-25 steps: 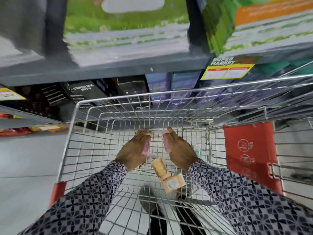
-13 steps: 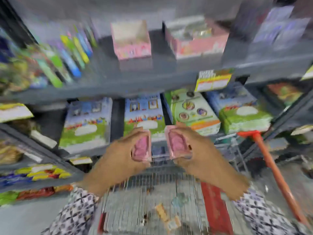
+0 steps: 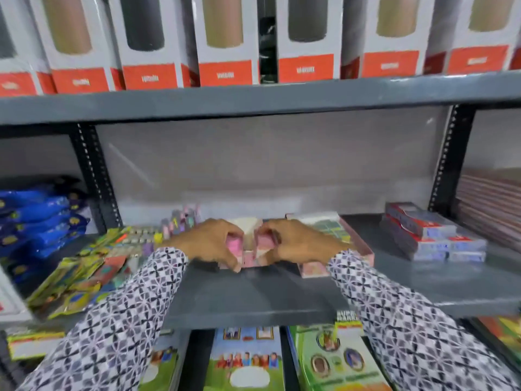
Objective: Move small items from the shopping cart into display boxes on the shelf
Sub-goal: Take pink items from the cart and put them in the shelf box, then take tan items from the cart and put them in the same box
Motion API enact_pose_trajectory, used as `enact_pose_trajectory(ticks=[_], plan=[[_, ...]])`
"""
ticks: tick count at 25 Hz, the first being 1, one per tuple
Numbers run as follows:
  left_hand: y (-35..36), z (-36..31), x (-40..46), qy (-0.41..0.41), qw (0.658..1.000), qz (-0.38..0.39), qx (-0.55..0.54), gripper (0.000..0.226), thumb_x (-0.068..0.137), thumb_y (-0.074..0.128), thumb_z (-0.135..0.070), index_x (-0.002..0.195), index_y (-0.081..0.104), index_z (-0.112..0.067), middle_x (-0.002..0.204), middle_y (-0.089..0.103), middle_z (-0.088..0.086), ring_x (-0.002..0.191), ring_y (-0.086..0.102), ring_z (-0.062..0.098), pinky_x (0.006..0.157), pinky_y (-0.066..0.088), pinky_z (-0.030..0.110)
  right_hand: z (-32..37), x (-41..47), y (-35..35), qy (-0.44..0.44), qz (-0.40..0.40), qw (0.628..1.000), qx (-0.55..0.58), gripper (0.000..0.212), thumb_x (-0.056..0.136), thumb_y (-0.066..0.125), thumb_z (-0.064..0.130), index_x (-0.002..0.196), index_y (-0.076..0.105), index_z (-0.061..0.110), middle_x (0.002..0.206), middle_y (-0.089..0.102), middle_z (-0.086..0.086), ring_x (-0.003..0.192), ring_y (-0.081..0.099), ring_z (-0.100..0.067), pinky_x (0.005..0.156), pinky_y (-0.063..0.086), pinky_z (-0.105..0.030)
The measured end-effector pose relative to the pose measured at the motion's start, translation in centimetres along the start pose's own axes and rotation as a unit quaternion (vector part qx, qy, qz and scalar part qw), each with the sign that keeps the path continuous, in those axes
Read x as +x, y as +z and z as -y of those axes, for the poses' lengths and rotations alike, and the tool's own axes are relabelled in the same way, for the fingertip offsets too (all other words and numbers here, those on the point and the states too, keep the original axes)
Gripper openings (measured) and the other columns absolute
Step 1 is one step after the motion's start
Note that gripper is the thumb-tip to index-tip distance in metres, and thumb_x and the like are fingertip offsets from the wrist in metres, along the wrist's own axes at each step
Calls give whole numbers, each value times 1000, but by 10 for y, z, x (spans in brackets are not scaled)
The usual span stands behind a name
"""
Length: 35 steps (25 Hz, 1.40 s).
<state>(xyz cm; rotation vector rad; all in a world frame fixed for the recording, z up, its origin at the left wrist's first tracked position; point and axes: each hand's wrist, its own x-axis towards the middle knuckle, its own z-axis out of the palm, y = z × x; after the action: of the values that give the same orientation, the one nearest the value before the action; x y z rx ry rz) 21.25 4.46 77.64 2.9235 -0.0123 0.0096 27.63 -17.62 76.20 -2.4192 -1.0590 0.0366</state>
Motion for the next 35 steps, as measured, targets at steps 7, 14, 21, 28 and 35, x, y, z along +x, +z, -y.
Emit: enact_pose_trajectory(ticks=[7,14,21,28,35], plan=[[38,33,-4,21,990,-107,-85,41,86,81,-32,125,73,-40,113,78,-17,100,72,3,87,55,22,-32,36,54,-87,-77,986,-123,38,77,61,19,113,74,22,125,72,2,105,66,-32,95,54,-42],[48,27,-1,18,980,-195,-32,35,99,68,-24,133,69,-19,138,67,-6,128,63,14,109,33,19,-20,56,65,-45,-178,976,-119,23,84,68,10,97,83,22,92,82,-2,85,75,-28,84,62,-43],[47,34,9,19,984,-177,15,22,93,63,-20,106,81,-17,108,81,4,89,75,26,92,59,39,-18,69,69,-11,-176,976,-129,21,86,64,14,93,83,20,91,80,-6,80,74,-28,81,63,-41],[62,16,-63,72,971,-228,7,52,102,58,-37,152,50,-25,160,46,-5,150,41,16,121,34,36,16,-38,82,-61,-306,948,-62,24,94,68,12,116,76,13,119,74,-5,111,64,-27,98,52,-38],[258,6,-226,2,980,-85,-182,54,101,59,-48,153,46,-39,157,30,-32,144,18,-21,115,17,3,-14,-223,259,-4,-140,990,-14,33,89,72,15,122,71,15,127,69,-2,116,63,-25,94,57,-39]])
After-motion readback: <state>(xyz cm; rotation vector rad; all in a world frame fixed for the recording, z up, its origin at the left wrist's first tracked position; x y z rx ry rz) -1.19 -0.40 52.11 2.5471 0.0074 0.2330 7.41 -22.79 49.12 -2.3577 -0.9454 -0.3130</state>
